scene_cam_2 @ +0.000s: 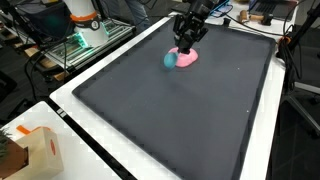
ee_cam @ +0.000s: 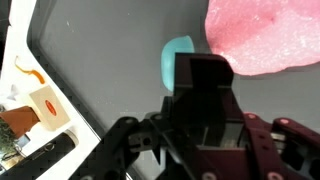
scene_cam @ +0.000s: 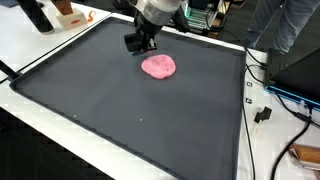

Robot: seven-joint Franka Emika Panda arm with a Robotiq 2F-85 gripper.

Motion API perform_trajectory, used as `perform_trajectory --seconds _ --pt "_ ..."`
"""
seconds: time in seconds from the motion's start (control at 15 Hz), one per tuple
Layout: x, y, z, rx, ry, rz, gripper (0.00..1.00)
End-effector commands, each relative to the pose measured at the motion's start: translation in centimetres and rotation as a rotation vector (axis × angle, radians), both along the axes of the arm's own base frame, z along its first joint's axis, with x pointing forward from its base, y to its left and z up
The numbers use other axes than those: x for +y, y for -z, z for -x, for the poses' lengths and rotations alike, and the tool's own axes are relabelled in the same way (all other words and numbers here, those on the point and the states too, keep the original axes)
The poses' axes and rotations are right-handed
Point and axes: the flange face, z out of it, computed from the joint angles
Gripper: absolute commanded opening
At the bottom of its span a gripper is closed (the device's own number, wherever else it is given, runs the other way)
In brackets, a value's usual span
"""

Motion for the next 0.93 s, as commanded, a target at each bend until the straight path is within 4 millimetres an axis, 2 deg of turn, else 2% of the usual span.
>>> perform_trajectory --seconds 0.0,0.87 --pt "0.1 0.5 -0.2 0.061 -0.01 -0.018 0.25" --pt "-0.2 2.4 0.4 0.264 -0.009 -0.01 0.25"
